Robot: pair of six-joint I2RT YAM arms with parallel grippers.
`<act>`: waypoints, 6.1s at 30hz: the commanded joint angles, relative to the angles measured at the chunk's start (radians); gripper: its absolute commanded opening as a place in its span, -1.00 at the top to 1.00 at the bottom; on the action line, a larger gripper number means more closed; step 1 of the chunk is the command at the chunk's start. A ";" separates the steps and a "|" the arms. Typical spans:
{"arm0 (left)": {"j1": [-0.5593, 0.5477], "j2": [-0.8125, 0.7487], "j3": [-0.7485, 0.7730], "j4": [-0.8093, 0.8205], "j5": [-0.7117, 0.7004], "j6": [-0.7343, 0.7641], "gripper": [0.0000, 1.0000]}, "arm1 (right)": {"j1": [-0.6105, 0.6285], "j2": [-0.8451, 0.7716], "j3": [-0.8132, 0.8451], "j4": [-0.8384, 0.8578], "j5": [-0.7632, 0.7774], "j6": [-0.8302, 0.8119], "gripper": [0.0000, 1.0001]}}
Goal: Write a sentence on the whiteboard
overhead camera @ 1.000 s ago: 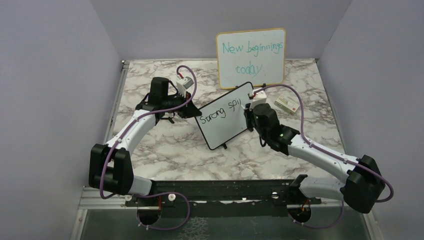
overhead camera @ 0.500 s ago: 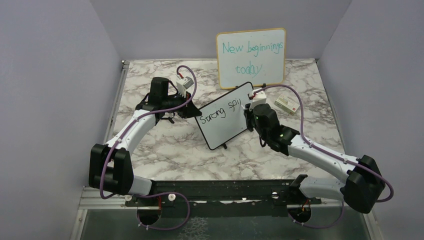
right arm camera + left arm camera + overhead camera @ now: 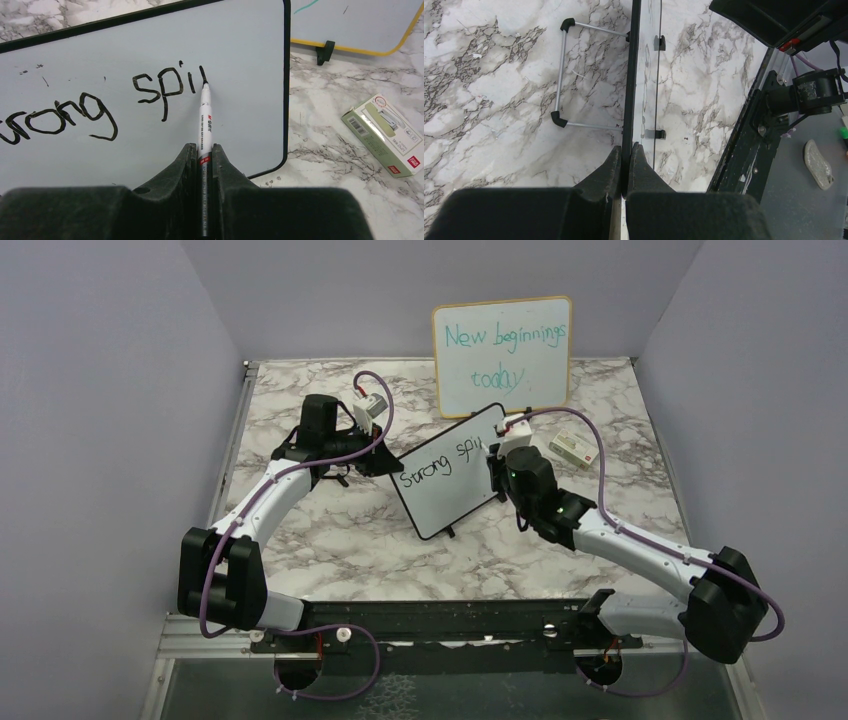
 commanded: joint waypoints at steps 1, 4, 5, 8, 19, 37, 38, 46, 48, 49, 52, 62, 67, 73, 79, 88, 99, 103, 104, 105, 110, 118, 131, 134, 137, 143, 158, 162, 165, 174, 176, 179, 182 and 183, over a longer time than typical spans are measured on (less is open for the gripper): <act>-0.024 0.057 -0.047 -0.118 -0.171 0.085 1.00 | -0.002 0.017 0.039 0.050 0.022 -0.017 0.99; -0.024 0.056 -0.046 -0.119 -0.171 0.085 1.00 | -0.002 0.020 0.046 0.057 0.017 -0.022 0.99; -0.024 0.057 -0.046 -0.119 -0.171 0.085 1.00 | -0.002 0.021 0.048 0.057 0.016 -0.023 0.99; -0.024 0.055 -0.046 -0.120 -0.173 0.087 1.00 | -0.002 0.026 0.053 0.061 0.022 -0.026 0.99; -0.024 0.050 -0.046 -0.119 -0.182 0.088 1.00 | -0.016 0.041 0.061 0.035 0.053 -0.010 0.99; -0.025 0.055 -0.045 -0.121 -0.190 0.085 1.00 | -0.022 -0.041 0.040 0.039 0.061 -0.008 0.99; -0.025 0.055 -0.045 -0.120 -0.189 0.084 1.00 | -0.023 -0.039 0.040 0.042 0.066 -0.009 0.99; -0.026 0.055 -0.046 -0.120 -0.186 0.085 1.00 | -0.039 -0.006 0.046 0.063 0.046 -0.008 0.99; -0.026 0.053 -0.046 -0.120 -0.185 0.086 1.00 | -0.043 -0.002 0.046 0.071 0.036 -0.009 0.99; -0.026 0.055 -0.046 -0.120 -0.185 0.086 1.00 | -0.044 0.000 0.047 0.073 0.030 -0.009 0.99; -0.026 0.055 -0.046 -0.121 -0.184 0.087 1.00 | -0.050 0.007 0.048 0.082 0.018 -0.009 0.99; -0.026 0.056 -0.046 -0.120 -0.181 0.087 1.00 | -0.064 0.034 0.060 0.105 -0.039 -0.006 0.99; -0.026 0.053 -0.046 -0.120 -0.181 0.087 1.00 | -0.067 0.048 0.072 0.090 -0.059 -0.003 0.99; -0.026 0.050 -0.046 -0.122 -0.188 0.087 1.00 | -0.069 0.028 0.066 0.074 -0.050 0.003 0.99; -0.026 0.052 -0.045 -0.124 -0.197 0.087 1.00 | -0.069 -0.023 0.035 0.047 -0.004 0.025 0.99; -0.026 0.055 -0.044 -0.125 -0.199 0.087 1.00 | -0.069 -0.028 0.016 -0.006 0.006 0.056 0.99; -0.026 0.055 -0.044 -0.125 -0.194 0.089 1.00 | -0.069 -0.007 0.014 0.026 -0.005 0.048 0.99; -0.026 0.055 -0.044 -0.125 -0.195 0.089 1.00 | -0.069 0.000 0.016 0.036 -0.001 0.040 0.99; -0.026 0.055 -0.043 -0.125 -0.194 0.089 1.00 | -0.069 0.001 0.018 0.036 -0.001 0.040 0.99; -0.026 0.056 -0.043 -0.125 -0.192 0.089 1.00 | -0.069 0.004 0.019 0.038 -0.002 0.040 0.99; -0.026 0.056 -0.045 -0.125 -0.191 0.088 1.00 | -0.069 0.014 0.020 0.049 -0.003 0.036 0.99; -0.025 0.055 -0.045 -0.125 -0.191 0.091 1.00 | -0.069 0.024 0.022 0.043 -0.004 0.039 0.99; -0.026 0.054 -0.045 -0.126 -0.191 0.089 1.00 | -0.069 0.000 -0.006 -0.043 -0.013 0.084 0.99; -0.026 0.055 -0.045 -0.126 -0.191 0.089 1.00 | -0.069 -0.006 -0.014 -0.055 -0.012 0.089 0.99; -0.026 0.055 -0.045 -0.126 -0.194 0.090 1.00 | -0.069 -0.013 -0.021 -0.060 -0.011 0.091 0.99; -0.026 0.055 -0.045 -0.126 -0.194 0.089 1.00 | -0.069 -0.031 -0.019 -0.046 -0.008 0.084 0.99; -0.026 0.026 -0.035 -0.124 -0.237 0.062 0.79 | -0.069 -0.124 -0.038 0.023 0.011 0.063 0.99; -0.026 -0.018 -0.036 -0.100 -0.249 0.008 0.48 | -0.069 -0.145 -0.048 0.035 -0.010 0.057 0.99; -0.026 -0.072 -0.065 -0.038 -0.253 -0.067 0.36 | -0.069 -0.145 -0.050 0.043 -0.027 0.049 0.99; -0.001 -0.194 -0.149 0.188 -0.247 -0.274 0.29 | -0.069 -0.145 -0.068 0.063 -0.074 0.041 0.99; 0.003 -0.183 -0.150 0.207 -0.232 -0.292 0.29 | -0.069 -0.143 -0.068 0.064 -0.074 0.040 0.99; 0.008 -0.166 -0.157 0.249 -0.193 -0.322 0.29 | -0.069 -0.150 -0.072 0.063 -0.074 0.040 0.99; 0.010 -0.149 -0.148 0.260 -0.170 -0.325 0.29 | -0.069 -0.165 -0.081 0.058 -0.064 0.040 0.99; 0.010 -0.145 -0.143 0.259 -0.160 -0.320 0.29 | -0.070 -0.172 -0.083 0.055 -0.064 0.039 0.99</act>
